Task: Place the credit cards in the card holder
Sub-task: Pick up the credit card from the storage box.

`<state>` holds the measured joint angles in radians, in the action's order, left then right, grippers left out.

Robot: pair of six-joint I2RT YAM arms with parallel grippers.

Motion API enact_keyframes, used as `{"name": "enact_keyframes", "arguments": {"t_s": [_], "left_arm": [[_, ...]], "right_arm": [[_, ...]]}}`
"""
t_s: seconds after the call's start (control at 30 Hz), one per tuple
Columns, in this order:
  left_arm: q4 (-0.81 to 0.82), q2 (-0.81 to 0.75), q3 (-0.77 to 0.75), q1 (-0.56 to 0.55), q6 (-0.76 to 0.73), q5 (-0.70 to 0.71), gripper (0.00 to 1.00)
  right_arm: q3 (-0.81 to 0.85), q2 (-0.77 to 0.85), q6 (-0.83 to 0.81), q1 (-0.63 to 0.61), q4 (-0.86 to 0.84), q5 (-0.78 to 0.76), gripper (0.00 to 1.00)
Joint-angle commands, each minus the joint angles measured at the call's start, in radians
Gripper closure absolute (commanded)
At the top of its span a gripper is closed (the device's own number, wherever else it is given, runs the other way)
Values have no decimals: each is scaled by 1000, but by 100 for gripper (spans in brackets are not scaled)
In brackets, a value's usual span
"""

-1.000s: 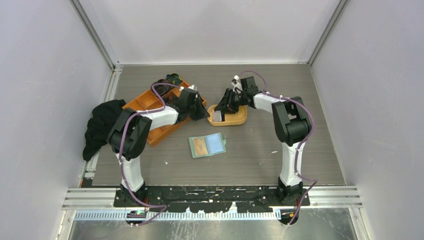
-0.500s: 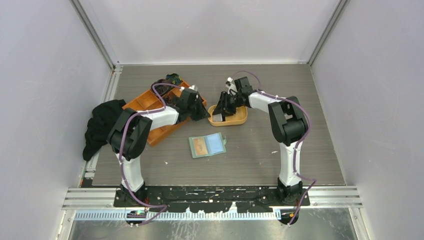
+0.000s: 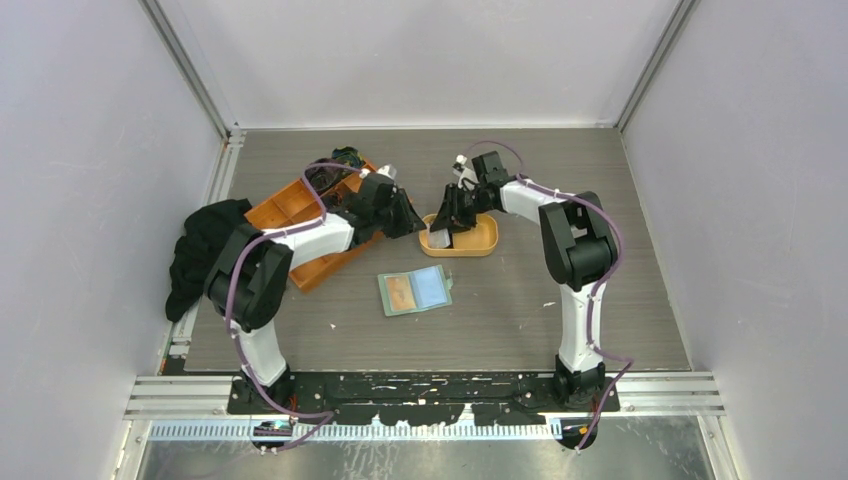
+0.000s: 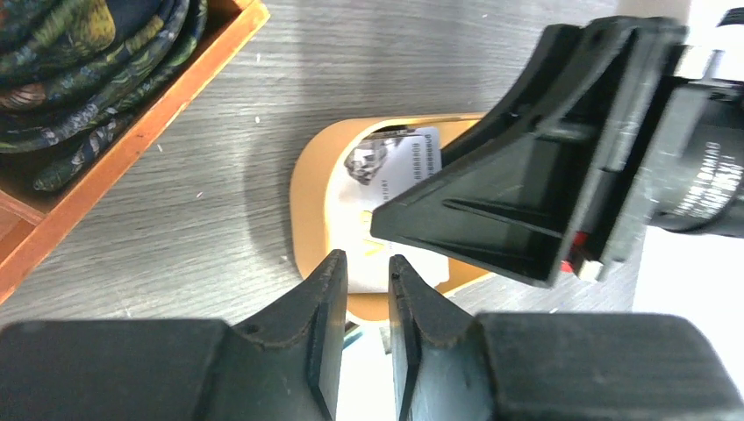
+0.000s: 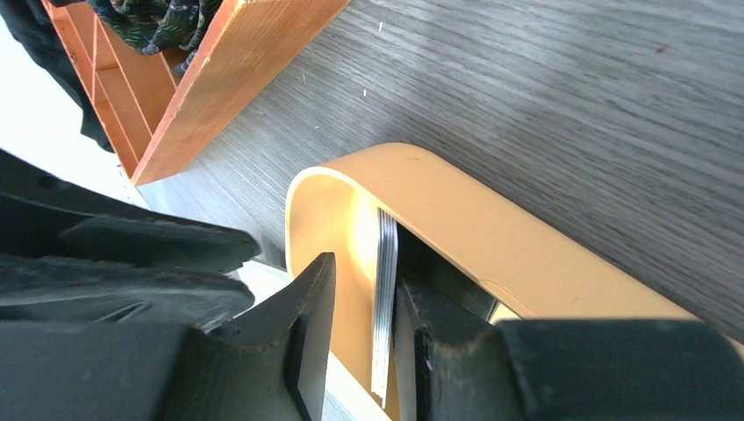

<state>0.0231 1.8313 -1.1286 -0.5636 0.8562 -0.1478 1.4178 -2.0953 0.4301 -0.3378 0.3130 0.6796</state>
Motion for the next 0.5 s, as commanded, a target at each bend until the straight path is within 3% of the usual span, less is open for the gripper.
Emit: {"name": "enact_keyframes", "arguments": {"t_s": [0.0, 0.27, 0.47], "left_arm": [[8, -82, 2, -5, -16, 18, 74], [63, -174, 84, 0, -56, 41, 73], [157, -349, 224, 7, -126, 50, 73]], "right_arm": [[39, 17, 4, 26, -6, 77, 66], [-4, 39, 23, 71, -20, 158, 66], [-40, 56, 26, 102, -33, 164, 71]]}}
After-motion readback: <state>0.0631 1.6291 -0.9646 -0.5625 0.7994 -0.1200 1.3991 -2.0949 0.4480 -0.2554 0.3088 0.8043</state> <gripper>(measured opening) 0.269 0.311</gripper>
